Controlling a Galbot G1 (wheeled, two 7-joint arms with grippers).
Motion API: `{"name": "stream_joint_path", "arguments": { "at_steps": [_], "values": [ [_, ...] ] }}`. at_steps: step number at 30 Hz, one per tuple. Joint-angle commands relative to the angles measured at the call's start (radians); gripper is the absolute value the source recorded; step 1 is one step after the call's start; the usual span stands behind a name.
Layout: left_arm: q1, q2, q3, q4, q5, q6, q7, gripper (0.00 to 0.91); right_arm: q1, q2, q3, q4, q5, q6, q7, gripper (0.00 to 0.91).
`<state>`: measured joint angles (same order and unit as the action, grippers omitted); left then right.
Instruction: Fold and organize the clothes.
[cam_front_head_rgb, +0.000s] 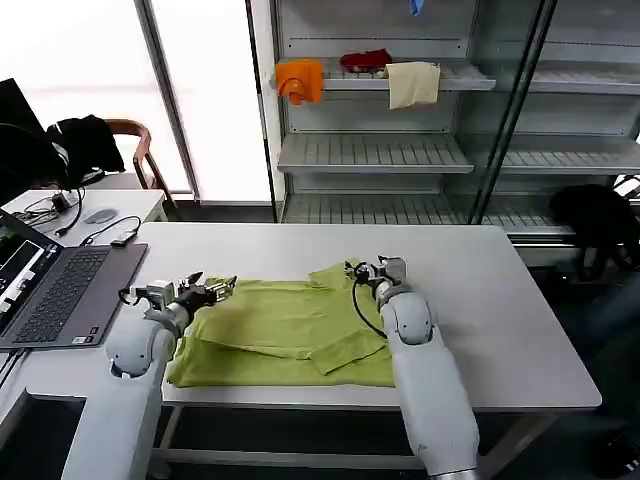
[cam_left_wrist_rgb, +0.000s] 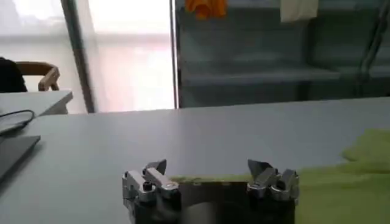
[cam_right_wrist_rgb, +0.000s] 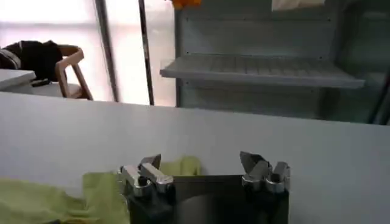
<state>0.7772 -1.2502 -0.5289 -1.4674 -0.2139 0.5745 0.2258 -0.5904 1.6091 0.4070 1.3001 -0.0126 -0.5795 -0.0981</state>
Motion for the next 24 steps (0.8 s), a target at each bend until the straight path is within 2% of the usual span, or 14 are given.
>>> {"name": "stream_joint_path", "arguments": {
  "at_steps": [1, 4, 6, 7, 9, 10, 11, 12, 13, 15, 18, 20, 22, 24],
  "values": [
    [-0.066, 0.003, 0.004, 0.149, 0.065, 0.002, 0.007, 0.907, 0.042, 0.049, 0.015, -0.089, 0.003, 0.0, -0.003, 0.907],
    [-0.07, 0.004, 0.0, 0.165, 0.063, 0.002, 0.008, 0.907, 0.043, 0.049, 0.017, -0.098, 0.006, 0.0, -0.007, 0.907],
    [-0.071, 0.003, 0.001, 0.168, 0.063, 0.001, 0.007, 0.897, 0.042, 0.049, 0.017, -0.102, 0.006, 0.0, -0.011, 0.826],
    [-0.072, 0.002, 0.001, 0.17, 0.064, 0.001, 0.007, 0.887, 0.04, 0.049, 0.016, -0.103, 0.005, 0.001, -0.013, 0.685],
    [-0.074, -0.002, 0.0, 0.178, 0.064, 0.001, 0.006, 0.806, 0.037, 0.049, 0.012, -0.105, 0.004, 0.001, -0.015, 0.514],
    [-0.074, -0.004, 0.0, 0.178, 0.065, 0.001, 0.007, 0.786, 0.034, 0.049, 0.01, -0.105, 0.002, 0.001, -0.017, 0.514],
    [-0.073, -0.004, 0.002, 0.178, 0.065, 0.0, 0.007, 0.725, 0.03, 0.049, 0.004, -0.103, 0.001, 0.001, -0.018, 0.333],
    [-0.073, -0.004, 0.002, 0.178, 0.065, 0.0, 0.007, 0.695, 0.028, 0.049, 0.001, -0.102, 0.001, 0.001, -0.019, 0.282],
    [-0.073, -0.005, 0.002, 0.177, 0.065, 0.0, 0.008, 0.645, 0.025, 0.049, -0.002, -0.1, -0.001, 0.001, -0.021, 0.131],
    [-0.071, -0.006, 0.003, 0.177, 0.066, 0.0, 0.007, 0.554, 0.019, 0.049, -0.005, -0.096, 0.0, 0.0, -0.024, 0.01],
    [-0.062, -0.008, 0.004, 0.167, 0.067, -0.001, 0.008, 0.443, 0.009, 0.049, -0.004, -0.085, 0.006, 0.0, -0.032, 0.0],
    [-0.053, -0.007, 0.005, 0.147, 0.066, -0.002, 0.011, 0.333, 0.003, 0.049, -0.006, -0.075, 0.01, 0.0, -0.036, 0.0],
    [-0.048, -0.008, 0.005, 0.135, 0.066, -0.002, 0.015, 0.171, -0.001, 0.049, -0.009, -0.066, 0.018, 0.0, -0.038, 0.0],
    [-0.043, -0.008, 0.007, 0.123, 0.066, -0.001, 0.017, 0.121, -0.004, 0.049, -0.013, -0.055, 0.024, 0.0, -0.038, 0.0]
  ]
}}
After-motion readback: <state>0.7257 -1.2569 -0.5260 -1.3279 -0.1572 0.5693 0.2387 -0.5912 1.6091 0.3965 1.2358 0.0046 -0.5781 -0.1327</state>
